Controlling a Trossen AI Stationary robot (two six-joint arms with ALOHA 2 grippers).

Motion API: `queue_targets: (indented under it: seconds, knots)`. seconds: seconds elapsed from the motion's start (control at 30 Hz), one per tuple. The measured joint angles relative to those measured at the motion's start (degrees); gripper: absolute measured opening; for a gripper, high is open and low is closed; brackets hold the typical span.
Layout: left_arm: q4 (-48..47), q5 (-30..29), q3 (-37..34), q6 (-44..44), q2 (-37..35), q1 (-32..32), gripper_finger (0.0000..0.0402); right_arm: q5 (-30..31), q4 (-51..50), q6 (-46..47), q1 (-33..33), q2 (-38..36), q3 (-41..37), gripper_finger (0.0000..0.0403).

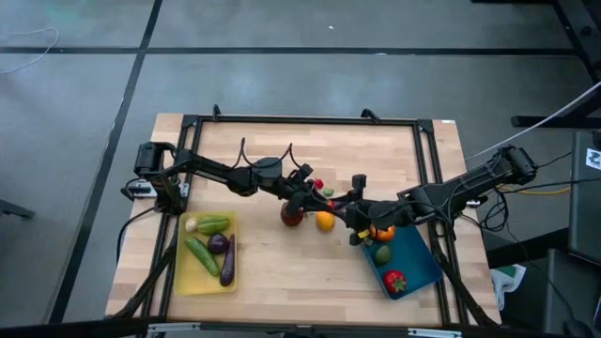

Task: Sort produce into baskets
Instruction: Put the peach into the blue bin

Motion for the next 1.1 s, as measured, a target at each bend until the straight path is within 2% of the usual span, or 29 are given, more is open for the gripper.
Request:
queue_targets:
  seconds: [0.3, 0.43, 0.6, 0.83, 1.1]
  knots:
    - [-3.0, -0.1, 0.1, 1.7, 0.0, 0.0, 0.0213, -1.5, -0.1, 0.0, 0.0, 0.0, -0.1, 0.0133]
    - [-3.6, -0.2, 0.1, 4.5, 0.0, 0.2, 0.0234, -1.7, -1.0, 0.1, 0.0, 0.0, -0.1, 0.0133]
    - [-5.2, -0.2, 0.1, 8.2, 0.0, 0.2, 0.0238, -4.9, -4.3, 1.0, 0.1, 0.0, -0.1, 0.0133]
    - [-8.0, -0.2, 0.1, 10.6, 0.0, 0.2, 0.0239, -8.6, -12.7, 8.9, 0.1, 0.0, 0.0, 0.0133]
    - [-9.1, -0.1, 0.0, 11.2, 0.0, 0.2, 0.0239, -19.9, -28.4, 20.8, 0.1, 0.0, 0.0, 0.0133]
